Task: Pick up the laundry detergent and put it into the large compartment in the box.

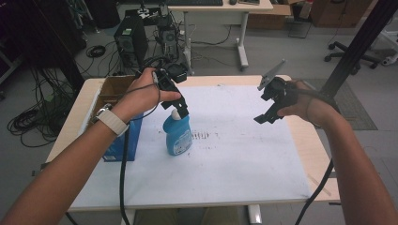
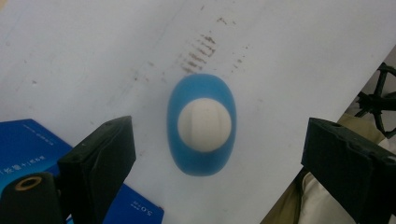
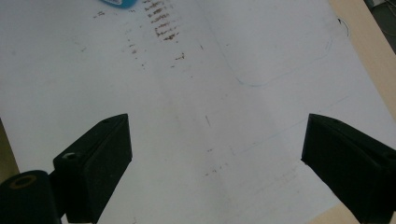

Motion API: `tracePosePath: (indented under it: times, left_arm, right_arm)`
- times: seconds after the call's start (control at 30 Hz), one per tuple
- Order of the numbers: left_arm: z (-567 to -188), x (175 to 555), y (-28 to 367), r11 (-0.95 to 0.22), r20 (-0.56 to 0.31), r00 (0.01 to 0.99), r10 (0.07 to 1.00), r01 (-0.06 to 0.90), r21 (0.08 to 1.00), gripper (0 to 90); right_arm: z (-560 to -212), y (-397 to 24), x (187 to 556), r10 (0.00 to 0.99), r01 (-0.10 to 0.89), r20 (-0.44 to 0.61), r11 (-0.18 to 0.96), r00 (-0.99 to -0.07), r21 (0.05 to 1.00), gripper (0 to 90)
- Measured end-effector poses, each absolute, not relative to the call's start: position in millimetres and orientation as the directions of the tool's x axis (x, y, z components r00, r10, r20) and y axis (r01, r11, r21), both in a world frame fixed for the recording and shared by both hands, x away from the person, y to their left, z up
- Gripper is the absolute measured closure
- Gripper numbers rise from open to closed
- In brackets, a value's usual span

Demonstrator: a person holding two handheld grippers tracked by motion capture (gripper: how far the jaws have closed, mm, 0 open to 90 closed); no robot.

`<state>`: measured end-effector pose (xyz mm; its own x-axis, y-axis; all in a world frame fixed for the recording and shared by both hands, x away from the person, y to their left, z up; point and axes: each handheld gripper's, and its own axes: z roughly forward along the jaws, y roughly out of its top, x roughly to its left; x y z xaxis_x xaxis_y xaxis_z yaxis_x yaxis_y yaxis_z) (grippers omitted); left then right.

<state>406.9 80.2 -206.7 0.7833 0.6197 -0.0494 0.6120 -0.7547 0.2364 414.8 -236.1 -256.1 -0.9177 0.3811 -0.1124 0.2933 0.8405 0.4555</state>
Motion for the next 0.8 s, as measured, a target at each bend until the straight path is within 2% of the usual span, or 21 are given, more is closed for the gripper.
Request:
tracePosePath:
  times: [0.8]
  left_arm:
    - [-234.1,410.6,81.8,-0.736,-0.061,0.763,0.643,0.638,0.225,9.9]
  right_arm:
    - [-258.3,-232.2,417.8,0.371,0.288,-0.105,0.844,-0.923,0.453,8.6]
